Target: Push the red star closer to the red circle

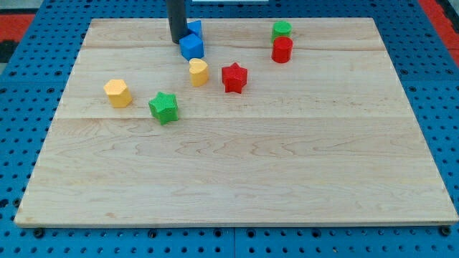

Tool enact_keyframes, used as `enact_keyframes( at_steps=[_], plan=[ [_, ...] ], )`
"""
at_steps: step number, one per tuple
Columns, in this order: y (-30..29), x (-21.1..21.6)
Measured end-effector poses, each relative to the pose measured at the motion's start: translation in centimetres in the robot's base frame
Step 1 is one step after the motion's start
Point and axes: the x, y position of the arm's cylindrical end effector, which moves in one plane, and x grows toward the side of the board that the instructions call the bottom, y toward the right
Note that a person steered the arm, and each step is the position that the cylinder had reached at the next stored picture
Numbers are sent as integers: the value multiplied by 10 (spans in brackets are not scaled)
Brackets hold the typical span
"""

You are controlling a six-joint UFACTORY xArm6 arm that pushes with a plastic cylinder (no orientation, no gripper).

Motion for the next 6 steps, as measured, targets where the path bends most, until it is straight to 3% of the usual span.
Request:
enact_keyframes(
  at_steps=[2, 4, 6],
  plan=[
    [-17, 33],
    [-2, 106],
    [16, 125]
  ],
)
